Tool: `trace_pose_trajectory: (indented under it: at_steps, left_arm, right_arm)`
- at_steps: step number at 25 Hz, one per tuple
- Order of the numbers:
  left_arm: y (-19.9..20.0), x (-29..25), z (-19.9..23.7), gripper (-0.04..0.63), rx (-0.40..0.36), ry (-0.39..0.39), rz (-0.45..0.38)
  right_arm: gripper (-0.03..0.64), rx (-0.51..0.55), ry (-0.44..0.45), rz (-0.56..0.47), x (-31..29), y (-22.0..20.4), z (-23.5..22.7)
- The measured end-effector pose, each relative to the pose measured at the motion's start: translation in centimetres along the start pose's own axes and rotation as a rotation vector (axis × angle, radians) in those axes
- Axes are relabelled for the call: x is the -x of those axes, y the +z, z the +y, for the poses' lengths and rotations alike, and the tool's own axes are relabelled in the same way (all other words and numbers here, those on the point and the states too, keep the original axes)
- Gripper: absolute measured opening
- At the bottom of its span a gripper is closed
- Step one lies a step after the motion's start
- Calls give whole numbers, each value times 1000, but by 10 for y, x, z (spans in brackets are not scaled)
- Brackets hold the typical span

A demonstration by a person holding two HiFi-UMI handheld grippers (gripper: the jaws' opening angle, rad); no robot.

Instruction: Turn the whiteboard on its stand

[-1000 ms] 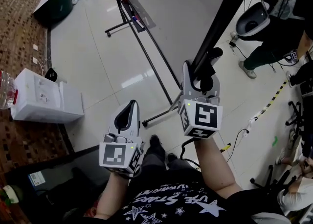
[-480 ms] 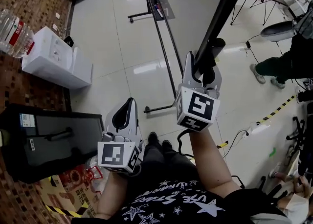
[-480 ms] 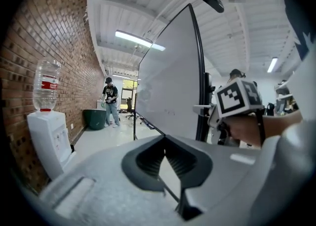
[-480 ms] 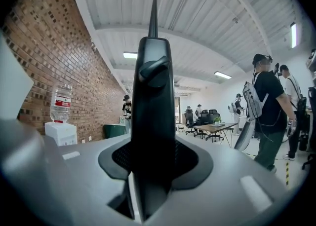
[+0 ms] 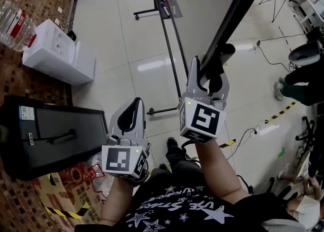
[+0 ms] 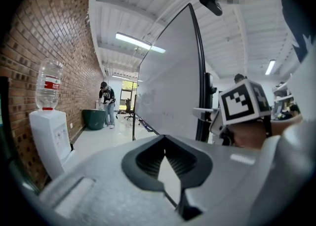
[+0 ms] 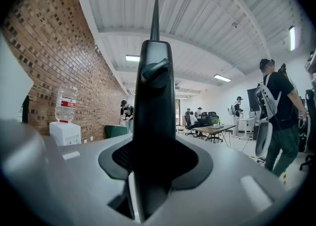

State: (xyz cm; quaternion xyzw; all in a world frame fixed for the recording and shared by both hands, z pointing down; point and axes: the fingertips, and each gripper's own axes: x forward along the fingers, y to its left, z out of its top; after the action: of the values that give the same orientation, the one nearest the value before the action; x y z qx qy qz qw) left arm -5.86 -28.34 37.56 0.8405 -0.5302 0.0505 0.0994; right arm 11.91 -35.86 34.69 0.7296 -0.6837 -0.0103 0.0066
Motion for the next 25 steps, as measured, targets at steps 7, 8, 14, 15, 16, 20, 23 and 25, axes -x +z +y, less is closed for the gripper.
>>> trace_pose_trajectory:
  at_steps: [7,8,14,15,16,20,23,25]
  left_arm:
    - [-7,42,-12,6,7,-29,-11]
    - [-8,51,-14,6,6,-34,-13]
    - [-14,102,-31,6,10,-68,-30]
    - [-15,110,-33,6,11,-74,-33]
    - [-16,118,-35,6,12,-80,-35]
    - [-23,149,-48,6,14,-106,-43]
    - [-27,168,-56,6,9,-113,-44]
    - [-30,180,-59,6,9,-108,-42]
  right_arm:
    - [172,-12,-16,8,45,-2,9]
    - [172,-22,-23,12,54,-3,12]
    - [173,-33,-32,15,110,-3,24]
    - [175,-33,-28,13,119,-2,27]
    - [176,-28,-20,13,128,-2,30]
    - [176,-15,12,8,162,-2,43]
    - [176,-18,35,16,182,-2,50]
    - [176,-19,53,34,194,-3,57]
